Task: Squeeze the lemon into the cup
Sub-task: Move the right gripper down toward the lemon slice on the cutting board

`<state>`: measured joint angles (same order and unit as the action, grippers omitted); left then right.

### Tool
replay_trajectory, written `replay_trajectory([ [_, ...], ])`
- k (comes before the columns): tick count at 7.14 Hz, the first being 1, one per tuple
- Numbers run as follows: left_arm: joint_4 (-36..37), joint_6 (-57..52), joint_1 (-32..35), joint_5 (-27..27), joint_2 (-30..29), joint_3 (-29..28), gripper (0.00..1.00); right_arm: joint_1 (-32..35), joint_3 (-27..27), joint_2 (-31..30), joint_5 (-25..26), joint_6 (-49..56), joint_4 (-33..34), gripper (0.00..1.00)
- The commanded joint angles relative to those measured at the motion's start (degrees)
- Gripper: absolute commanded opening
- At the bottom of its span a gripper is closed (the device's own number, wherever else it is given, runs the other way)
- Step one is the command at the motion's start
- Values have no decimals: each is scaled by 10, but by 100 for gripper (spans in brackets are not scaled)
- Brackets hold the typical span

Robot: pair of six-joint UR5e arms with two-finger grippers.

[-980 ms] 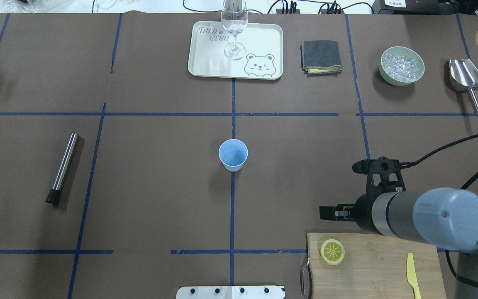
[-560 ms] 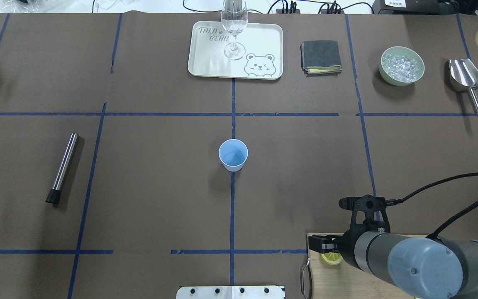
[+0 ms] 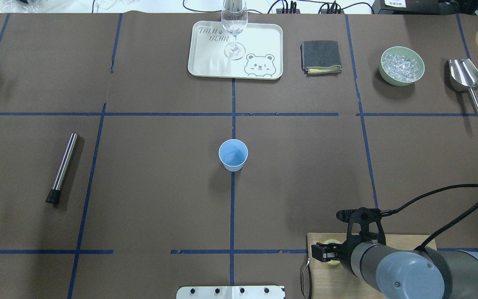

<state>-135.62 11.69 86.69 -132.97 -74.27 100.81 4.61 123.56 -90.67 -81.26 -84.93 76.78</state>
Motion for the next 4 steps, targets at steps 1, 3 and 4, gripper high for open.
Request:
replay_trajectory([
  [1, 0, 0, 0, 0, 0, 0, 100, -6, -1, 0, 1, 0, -1, 99],
  [3, 0, 0, 0, 0, 0, 0, 100, -7, -2, 2, 1, 0, 0, 99],
  [4, 0, 0, 0, 0, 0, -1, 100, -10, -3, 3, 2, -1, 0, 99],
])
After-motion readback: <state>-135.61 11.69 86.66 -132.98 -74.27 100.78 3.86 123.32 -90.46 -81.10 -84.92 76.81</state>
